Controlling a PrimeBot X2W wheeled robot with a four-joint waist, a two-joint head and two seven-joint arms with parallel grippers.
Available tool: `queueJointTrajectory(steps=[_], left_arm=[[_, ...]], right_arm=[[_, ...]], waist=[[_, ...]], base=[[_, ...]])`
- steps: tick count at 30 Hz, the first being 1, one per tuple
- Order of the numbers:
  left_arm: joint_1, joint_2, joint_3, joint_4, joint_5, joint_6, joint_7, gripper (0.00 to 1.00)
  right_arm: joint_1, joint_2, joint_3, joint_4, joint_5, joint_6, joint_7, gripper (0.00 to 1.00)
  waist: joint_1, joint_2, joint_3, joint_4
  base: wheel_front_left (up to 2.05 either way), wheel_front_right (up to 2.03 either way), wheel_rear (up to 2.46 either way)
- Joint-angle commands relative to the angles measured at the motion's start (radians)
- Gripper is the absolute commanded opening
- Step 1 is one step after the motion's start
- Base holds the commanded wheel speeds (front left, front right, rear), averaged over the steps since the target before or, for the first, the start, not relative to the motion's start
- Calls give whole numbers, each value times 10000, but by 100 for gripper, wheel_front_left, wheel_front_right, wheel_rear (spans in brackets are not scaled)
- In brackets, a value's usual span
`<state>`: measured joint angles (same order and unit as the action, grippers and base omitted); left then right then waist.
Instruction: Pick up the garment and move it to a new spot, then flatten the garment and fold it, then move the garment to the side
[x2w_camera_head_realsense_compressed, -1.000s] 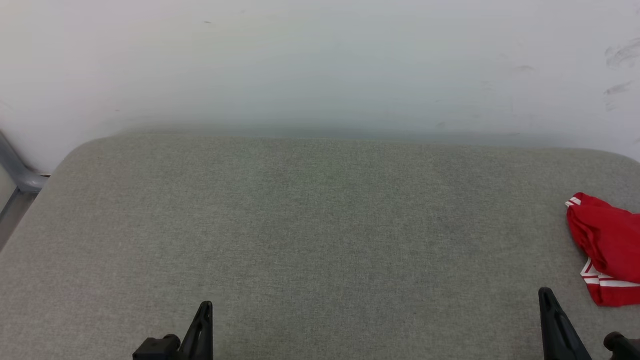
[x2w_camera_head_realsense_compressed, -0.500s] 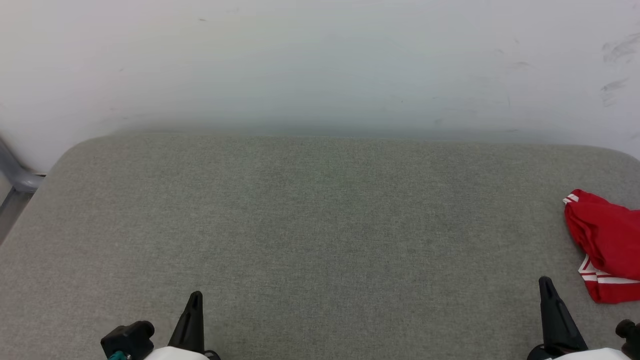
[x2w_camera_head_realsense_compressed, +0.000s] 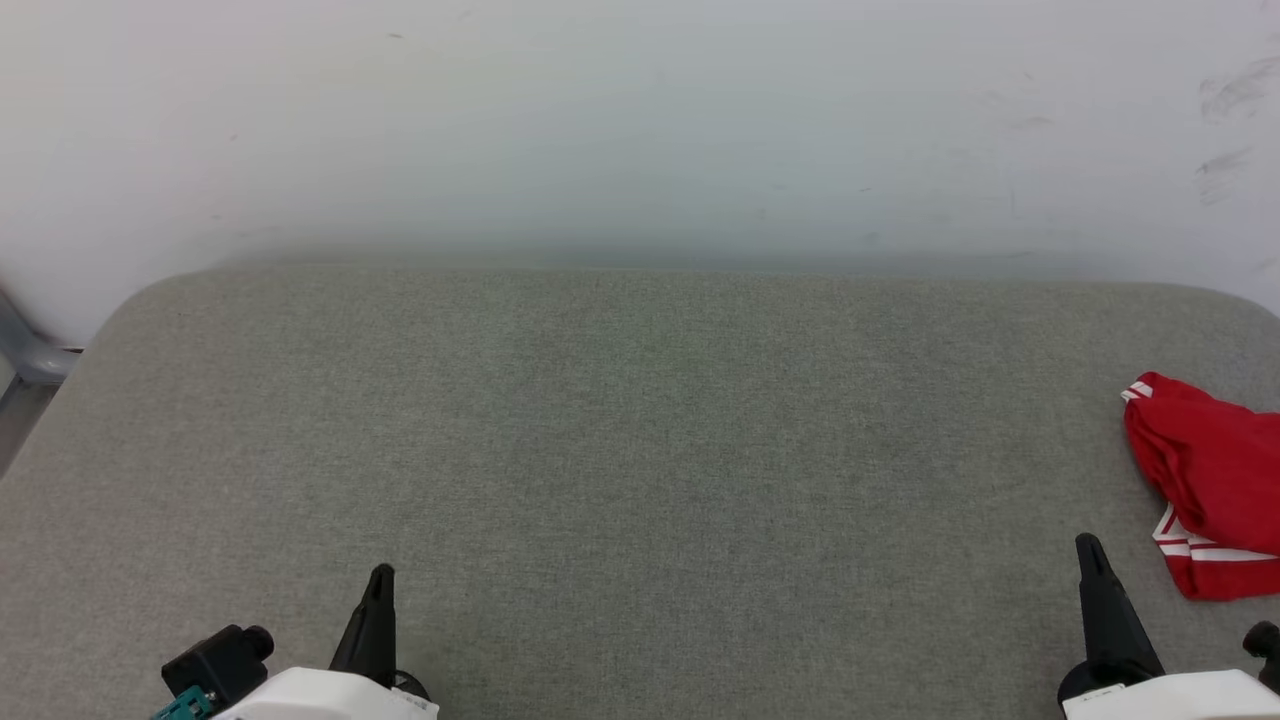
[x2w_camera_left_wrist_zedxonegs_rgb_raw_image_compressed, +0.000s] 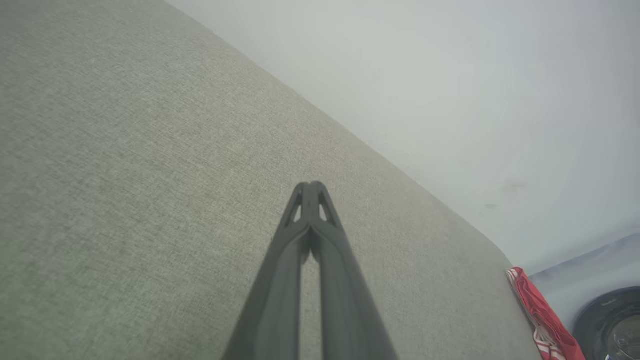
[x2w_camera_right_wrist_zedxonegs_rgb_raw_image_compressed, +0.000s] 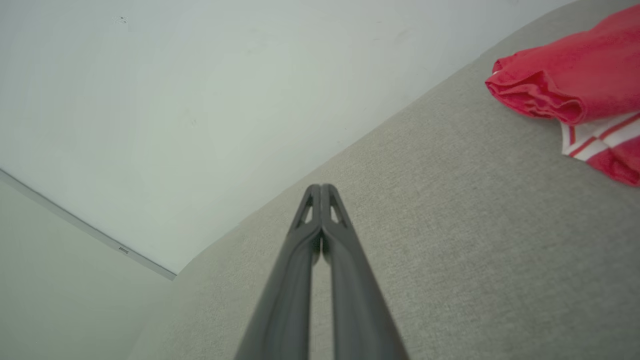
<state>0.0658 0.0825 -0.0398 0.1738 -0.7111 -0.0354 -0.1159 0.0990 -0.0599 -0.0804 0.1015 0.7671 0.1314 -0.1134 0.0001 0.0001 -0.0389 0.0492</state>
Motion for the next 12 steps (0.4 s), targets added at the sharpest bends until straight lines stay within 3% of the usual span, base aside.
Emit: queueJointTrajectory(steps=[1, 12], left_arm=[[-327, -17, 89, -78, -366, -58, 67, 0], [-682, -56, 385, 94, -2422, -280, 549, 0]], right_arm=[[-276, -104, 5, -43, 363, -4, 68, 0], [-725, -120, 3, 293, 2313, -5, 520, 0]], waist=[[-1, -1, 7, -8], [-1, -1, 78, -91]], base=[[0, 0, 0], [0, 0, 0]])
